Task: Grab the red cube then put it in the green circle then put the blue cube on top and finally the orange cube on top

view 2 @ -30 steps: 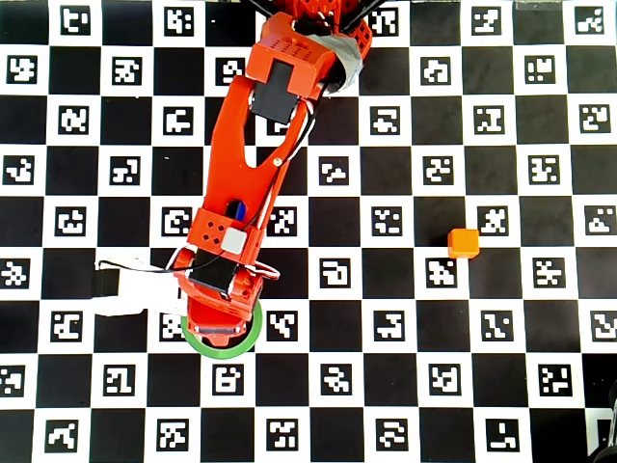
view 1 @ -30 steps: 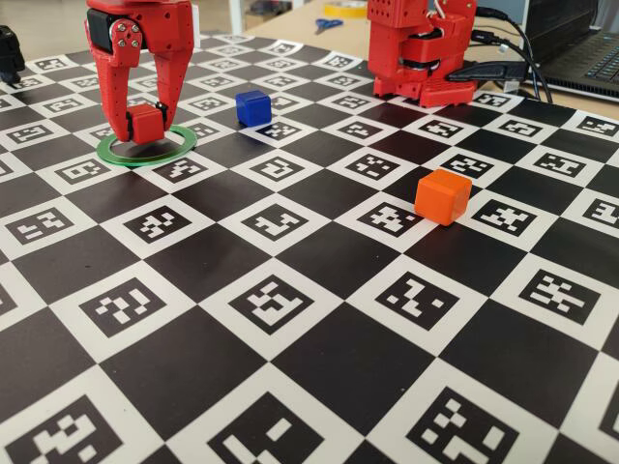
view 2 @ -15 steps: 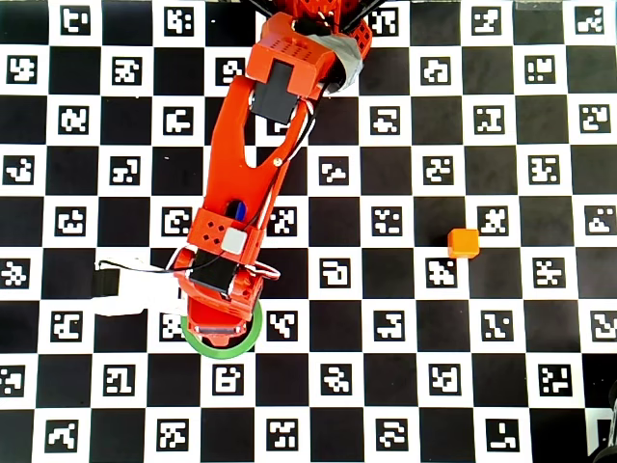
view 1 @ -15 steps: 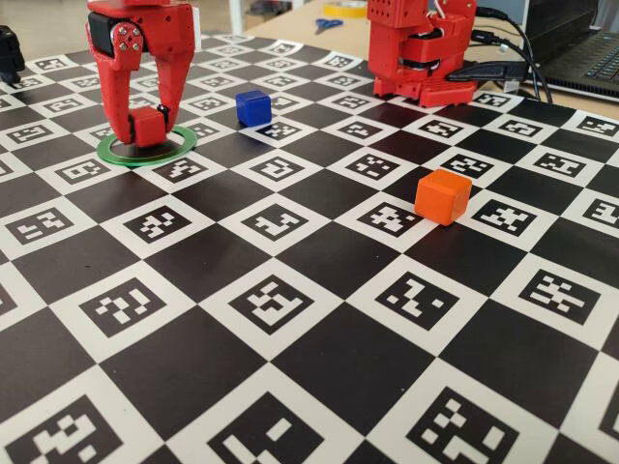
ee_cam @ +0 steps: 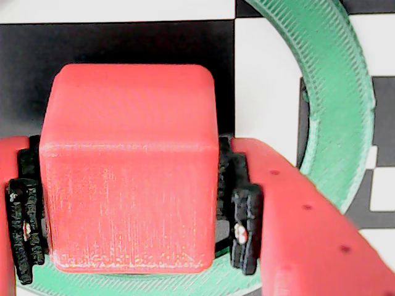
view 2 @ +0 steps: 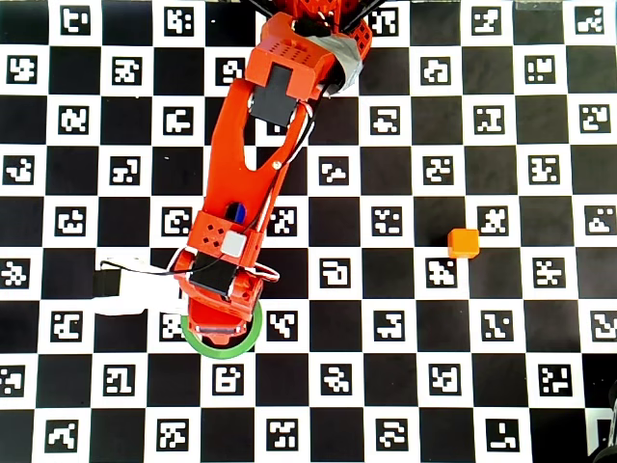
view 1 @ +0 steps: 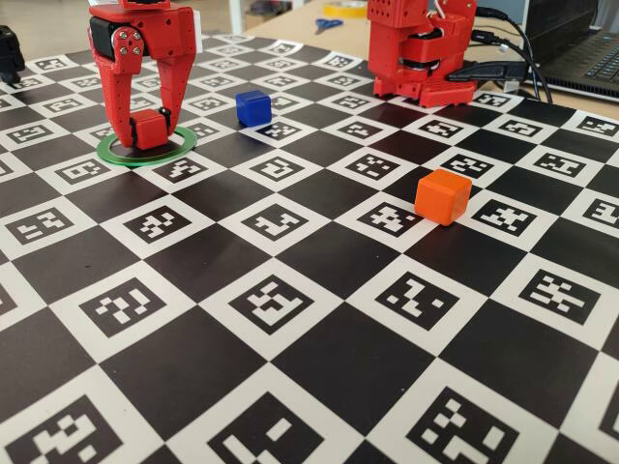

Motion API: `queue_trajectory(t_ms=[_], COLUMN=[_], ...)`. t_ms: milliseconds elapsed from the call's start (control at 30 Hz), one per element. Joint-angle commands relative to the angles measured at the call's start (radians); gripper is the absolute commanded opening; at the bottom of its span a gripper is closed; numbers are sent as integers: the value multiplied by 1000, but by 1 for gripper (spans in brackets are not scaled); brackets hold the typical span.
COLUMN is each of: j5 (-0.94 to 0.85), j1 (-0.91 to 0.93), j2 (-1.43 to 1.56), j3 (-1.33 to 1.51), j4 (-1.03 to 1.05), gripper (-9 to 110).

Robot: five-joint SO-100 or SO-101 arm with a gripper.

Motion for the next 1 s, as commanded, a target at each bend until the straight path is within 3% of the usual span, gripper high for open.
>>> queue_trajectory(t_ms=[0,467,967], j5=[5,14,26], j1=[-2,0,12], j2=[34,60,178], j3=[-40,-8,25], j4=[14,3,21], gripper=[14,37,44])
